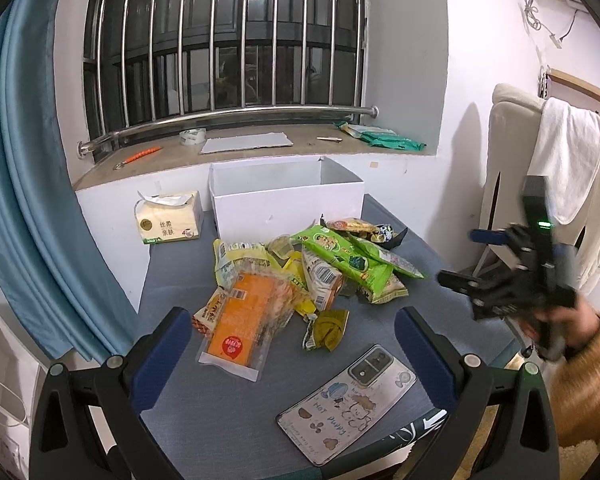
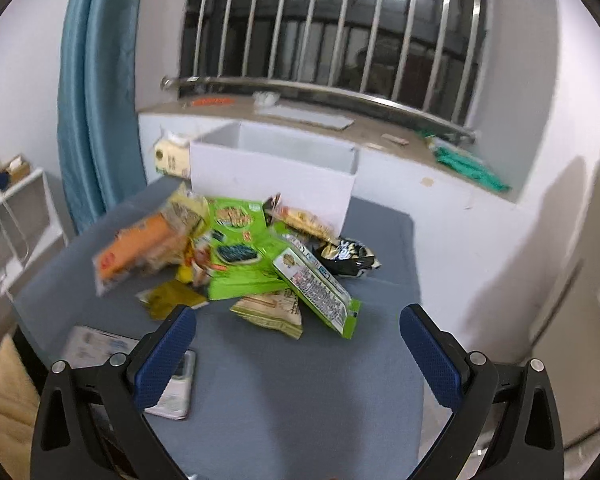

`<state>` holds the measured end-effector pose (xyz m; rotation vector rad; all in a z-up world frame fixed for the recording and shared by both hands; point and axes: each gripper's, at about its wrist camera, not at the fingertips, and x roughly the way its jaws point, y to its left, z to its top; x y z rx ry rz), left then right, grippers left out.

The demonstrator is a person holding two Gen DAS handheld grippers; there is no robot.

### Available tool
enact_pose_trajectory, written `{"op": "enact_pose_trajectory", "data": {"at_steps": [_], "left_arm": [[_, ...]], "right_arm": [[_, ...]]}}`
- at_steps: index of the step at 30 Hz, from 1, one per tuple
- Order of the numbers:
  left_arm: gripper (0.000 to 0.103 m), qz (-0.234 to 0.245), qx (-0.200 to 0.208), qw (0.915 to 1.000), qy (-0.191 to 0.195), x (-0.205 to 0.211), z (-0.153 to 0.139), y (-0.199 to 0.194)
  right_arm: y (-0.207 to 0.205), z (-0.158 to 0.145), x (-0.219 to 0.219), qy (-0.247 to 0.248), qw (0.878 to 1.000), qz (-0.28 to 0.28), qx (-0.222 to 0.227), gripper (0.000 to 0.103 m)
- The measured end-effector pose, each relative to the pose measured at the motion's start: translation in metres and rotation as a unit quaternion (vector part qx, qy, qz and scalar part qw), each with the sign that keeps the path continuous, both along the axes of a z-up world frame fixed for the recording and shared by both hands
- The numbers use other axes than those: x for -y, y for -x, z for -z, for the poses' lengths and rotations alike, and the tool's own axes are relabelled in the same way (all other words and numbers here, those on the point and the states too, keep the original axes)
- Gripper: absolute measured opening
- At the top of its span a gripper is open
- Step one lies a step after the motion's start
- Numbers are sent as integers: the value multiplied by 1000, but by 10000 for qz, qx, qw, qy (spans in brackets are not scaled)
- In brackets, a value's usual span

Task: Organize snacks
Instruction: 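Grasp a green seaweed packet from the pile with the right gripper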

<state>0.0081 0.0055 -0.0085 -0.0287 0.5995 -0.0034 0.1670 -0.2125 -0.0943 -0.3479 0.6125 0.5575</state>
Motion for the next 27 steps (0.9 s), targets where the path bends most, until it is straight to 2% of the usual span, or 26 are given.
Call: {"op": "enact_pose_trajectory", "data": {"at_steps": [4, 10, 12, 19, 22, 23, 25, 26, 27], "left_arm": [[103, -40, -75, 10000, -13, -2, 4, -3], [103, -92, -194, 9997, 102, -7, 11, -9], [103, -75, -227, 9997, 108, -7, 13, -10], [103, -35, -345, 9993, 160, -5, 21, -14], [103, -34, -375, 9992, 153, -5, 22, -15], [103, -39, -374, 9992, 147, -4, 22, -14], [103, -29, -358, 9993, 138, -4, 22, -13], [103, -27, -345, 9993, 137, -5, 23, -12], [103, -41, -351, 9993, 140, -6, 23, -12]], "right_arm": [[-51, 34, 0, 102, 9992, -76, -388, 102], [-91, 64, -11, 620, 9974, 71, -370, 97], [-99, 70, -14, 632, 9973, 75, -356, 94], [-105, 75, -23, 650, 9976, 24, -243, 94], [-105, 76, -25, 693, 9973, -101, -239, 90], [-105, 76, -26, 703, 9972, -115, -227, 85], [-108, 76, -25, 641, 9972, -148, -342, 57], [-109, 76, -25, 682, 9971, -48, -330, 35], [-109, 77, -26, 858, 9962, 136, -113, 35]]}}
